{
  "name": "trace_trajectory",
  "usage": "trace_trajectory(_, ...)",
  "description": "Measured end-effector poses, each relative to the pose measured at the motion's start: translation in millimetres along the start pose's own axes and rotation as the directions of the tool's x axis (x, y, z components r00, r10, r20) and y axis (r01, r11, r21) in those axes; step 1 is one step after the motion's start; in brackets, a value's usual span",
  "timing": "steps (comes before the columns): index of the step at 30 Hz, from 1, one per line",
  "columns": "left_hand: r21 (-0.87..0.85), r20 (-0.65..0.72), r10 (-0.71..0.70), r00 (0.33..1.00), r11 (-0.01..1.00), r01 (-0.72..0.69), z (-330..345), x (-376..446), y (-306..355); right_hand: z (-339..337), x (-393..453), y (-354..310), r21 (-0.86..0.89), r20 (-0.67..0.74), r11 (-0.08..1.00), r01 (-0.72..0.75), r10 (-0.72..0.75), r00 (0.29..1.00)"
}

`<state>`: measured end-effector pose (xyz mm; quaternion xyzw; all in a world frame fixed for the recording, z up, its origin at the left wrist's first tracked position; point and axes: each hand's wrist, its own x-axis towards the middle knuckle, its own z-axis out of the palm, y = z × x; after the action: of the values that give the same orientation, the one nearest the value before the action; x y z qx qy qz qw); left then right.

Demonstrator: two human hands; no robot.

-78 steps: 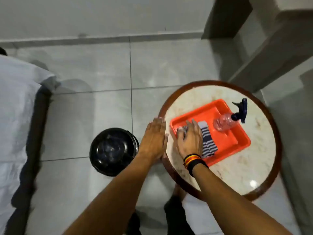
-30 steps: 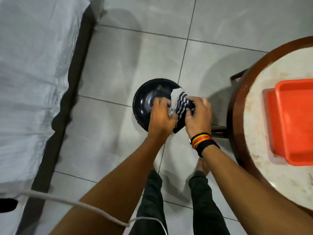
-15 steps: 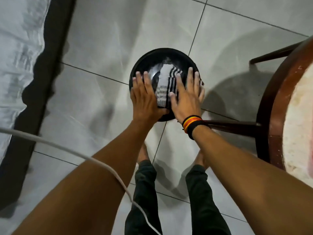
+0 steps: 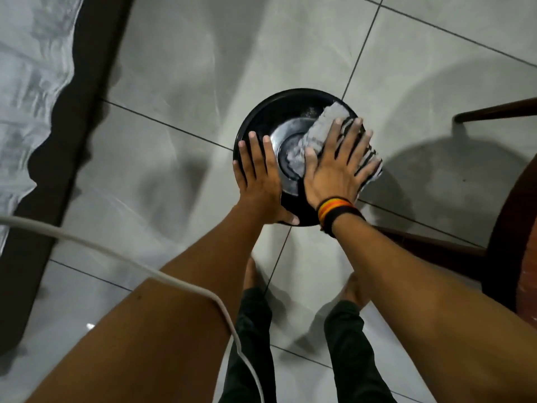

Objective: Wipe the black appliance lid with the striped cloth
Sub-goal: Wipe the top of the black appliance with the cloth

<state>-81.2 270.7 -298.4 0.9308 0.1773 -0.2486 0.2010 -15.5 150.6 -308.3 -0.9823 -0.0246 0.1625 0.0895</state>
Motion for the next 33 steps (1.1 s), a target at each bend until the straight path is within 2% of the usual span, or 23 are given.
trace_trajectory(2,-0.009,0.034,-0.010,0.999,1.000,0.011,1,2,0,0,28,-25,-0.023,-0.013,0.999,0.043,-0.043,0.999)
trace_trajectory(4,-0.017,0.076,-0.038,0.996,0.999,0.039,0,3,1,1,41,-37,-0.111,0.005,0.964,0.242,-0.243,0.970)
trace_trajectory(7,-0.021,0.110,-0.072,0.991,0.997,0.074,-5,1,4,0,33,-11,-0.217,0.092,0.830,0.514,-0.506,0.857)
trace_trajectory(9,-0.042,0.117,-0.061,0.991,0.997,0.066,-6,0,4,-6,16,26,-0.215,0.163,0.771,0.599,-0.576,0.801)
trace_trajectory(10,-0.056,0.117,-0.055,0.992,0.997,0.062,-7,-1,4,-9,9,42,-0.193,0.189,0.784,0.590,-0.561,0.806)
trace_trajectory(12,-0.056,0.113,-0.049,0.992,0.997,0.056,-9,-1,5,-12,5,52,-0.154,0.185,0.879,0.452,-0.424,0.887)
trace_trajectory(14,-0.044,0.124,-0.051,0.991,0.997,0.056,-10,1,5,-12,19,31,-0.070,0.138,0.973,0.222,-0.211,0.968)
trace_trajectory(15,-0.036,0.130,-0.052,0.990,0.998,0.057,-10,1,6,-14,30,12,-0.023,0.111,0.992,0.126,-0.123,0.986)
trace_trajectory(16,-0.028,0.137,-0.057,0.989,0.998,0.062,-10,1,5,-16,41,-8,0.009,0.100,0.997,0.079,-0.080,0.992)
trace_trajectory(17,-0.024,0.149,-0.064,0.987,0.997,0.068,-11,0,6,-17,50,-26,0.007,0.112,0.995,0.098,-0.098,0.989)
trace_trajectory(19,-0.003,0.178,-0.079,0.981,0.997,0.081,-12,1,6,-17,60,-52,-0.070,0.174,0.949,0.309,-0.293,0.940)
trace_trajectory(21,0.031,0.200,-0.103,0.974,0.995,0.098,-13,1,7,-19,67,-63,-0.087,0.245,0.835,0.543,-0.510,0.825)
trace_trajectory(23,0.029,0.210,-0.106,0.972,0.994,0.102,-13,0,7,-29,84,-59,-0.041,0.306,0.754,0.655,-0.615,0.727)
trace_trajectory(24,0.016,0.196,-0.097,0.976,0.995,0.096,-13,1,8,-35,95,-53,-0.044,0.317,0.732,0.680,-0.635,0.704)
trace_trajectory(25,-0.002,0.184,-0.093,0.979,0.995,0.095,-14,-1,8,-38,103,-46,-0.054,0.319,0.735,0.676,-0.628,0.709)
trace_trajectory(26,-0.021,0.175,-0.093,0.980,0.995,0.098,-14,-2,9,-40,106,-36,-0.051,0.300,0.780,0.623,-0.583,0.755)
trace_trajectory(28,-0.039,0.155,-0.091,0.984,0.994,0.098,-13,-4,9,-38,93,-11,0.011,0.219,0.919,0.394,-0.386,0.896)
trace_trajectory(29,-0.038,0.144,-0.092,0.985,0.994,0.099,-12,-3,8,-34,78,1,0.048,0.172,0.959,0.279,-0.283,0.944)
trace_trajectory(31,-0.032,0.138,-0.092,0.986,0.995,0.097,-10,-3,9,-23,34,22,0.058,0.111,0.988,0.146,-0.151,0.982)
trace_trajectory(33,-0.031,0.128,-0.097,0.987,0.994,0.102,-7,-2,9,-10,-13,32,0.004,0.120,0.989,0.148,-0.147,0.982)
